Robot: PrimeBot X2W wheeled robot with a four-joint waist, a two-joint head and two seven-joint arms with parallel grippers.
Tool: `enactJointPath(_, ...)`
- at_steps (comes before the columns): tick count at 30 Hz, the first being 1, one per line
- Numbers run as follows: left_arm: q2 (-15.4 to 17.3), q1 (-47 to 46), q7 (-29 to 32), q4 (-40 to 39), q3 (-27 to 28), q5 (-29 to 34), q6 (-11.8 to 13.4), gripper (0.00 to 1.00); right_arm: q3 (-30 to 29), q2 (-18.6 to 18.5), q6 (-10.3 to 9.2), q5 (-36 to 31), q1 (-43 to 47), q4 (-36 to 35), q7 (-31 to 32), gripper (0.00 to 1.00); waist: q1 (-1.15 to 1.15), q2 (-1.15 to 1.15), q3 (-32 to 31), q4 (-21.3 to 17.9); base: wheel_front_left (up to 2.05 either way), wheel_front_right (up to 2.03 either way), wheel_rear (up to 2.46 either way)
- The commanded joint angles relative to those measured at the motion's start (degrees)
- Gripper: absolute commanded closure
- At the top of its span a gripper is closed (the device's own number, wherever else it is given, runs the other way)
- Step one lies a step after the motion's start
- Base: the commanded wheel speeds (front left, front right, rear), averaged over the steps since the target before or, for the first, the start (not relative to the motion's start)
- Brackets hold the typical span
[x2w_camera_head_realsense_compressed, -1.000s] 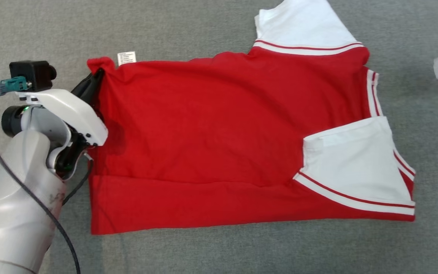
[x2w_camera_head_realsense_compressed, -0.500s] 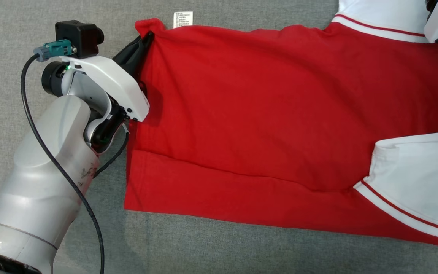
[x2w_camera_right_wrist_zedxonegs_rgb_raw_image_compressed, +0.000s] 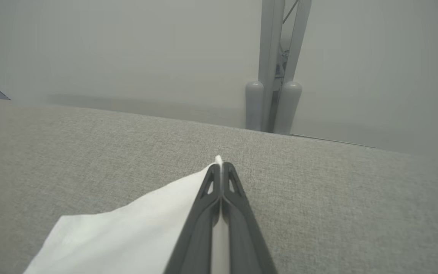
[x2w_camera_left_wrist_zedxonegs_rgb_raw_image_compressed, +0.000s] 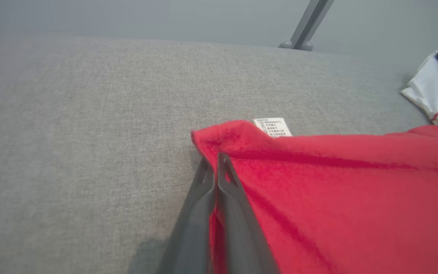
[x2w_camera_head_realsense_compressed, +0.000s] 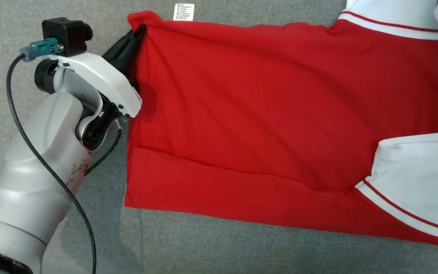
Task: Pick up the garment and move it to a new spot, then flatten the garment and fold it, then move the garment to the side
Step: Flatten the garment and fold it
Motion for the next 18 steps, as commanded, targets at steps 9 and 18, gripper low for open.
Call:
enactJointPath(9, 3.8, -2.4, -2.2, -0.9, -0.7, -2.5, 0.0, 1.00, 1.3, -1.4, -0.03, 5.6, -1.9, -3.5, -4.8, 1.00, 0.00, 0.00, -2.2, -2.5, 0.00, 0.00, 0.00)
enactJointPath(18, 6.5, 2.2, -3.4, -4.4, -0.9, -5.5, 0.0, 1.00, 4.8, -2.0, -0.02, 12.3, 4.3, -11.6, -6.3, 1.00, 0.00, 0.00, -3.7, -4.9, 0.00, 0.00, 0.00)
